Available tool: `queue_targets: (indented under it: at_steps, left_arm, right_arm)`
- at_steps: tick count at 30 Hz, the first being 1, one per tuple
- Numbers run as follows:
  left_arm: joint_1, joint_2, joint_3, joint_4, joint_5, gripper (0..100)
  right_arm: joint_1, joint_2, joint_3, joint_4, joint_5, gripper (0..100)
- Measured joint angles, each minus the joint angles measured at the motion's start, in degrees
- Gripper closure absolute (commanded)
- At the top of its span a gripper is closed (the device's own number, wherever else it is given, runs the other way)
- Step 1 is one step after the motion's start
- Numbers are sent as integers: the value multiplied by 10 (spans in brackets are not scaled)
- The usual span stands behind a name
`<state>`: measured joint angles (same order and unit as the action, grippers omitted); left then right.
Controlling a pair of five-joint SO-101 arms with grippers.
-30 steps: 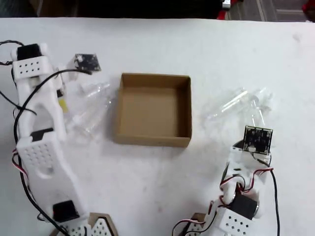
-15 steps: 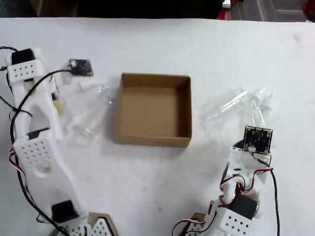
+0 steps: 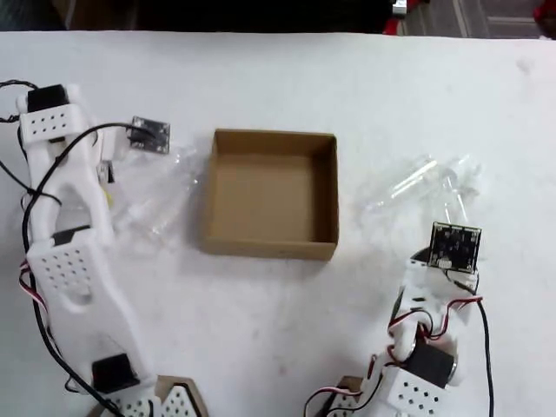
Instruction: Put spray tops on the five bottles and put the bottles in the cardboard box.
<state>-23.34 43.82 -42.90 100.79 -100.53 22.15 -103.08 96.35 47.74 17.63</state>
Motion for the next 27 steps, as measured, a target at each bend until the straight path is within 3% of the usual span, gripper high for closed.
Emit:
queue_targets:
  at_steps: [27]
  left_arm:
    - [-10,69,-4,-21,-24,842]
  right_arm:
    - [0,0,0,0,0,854]
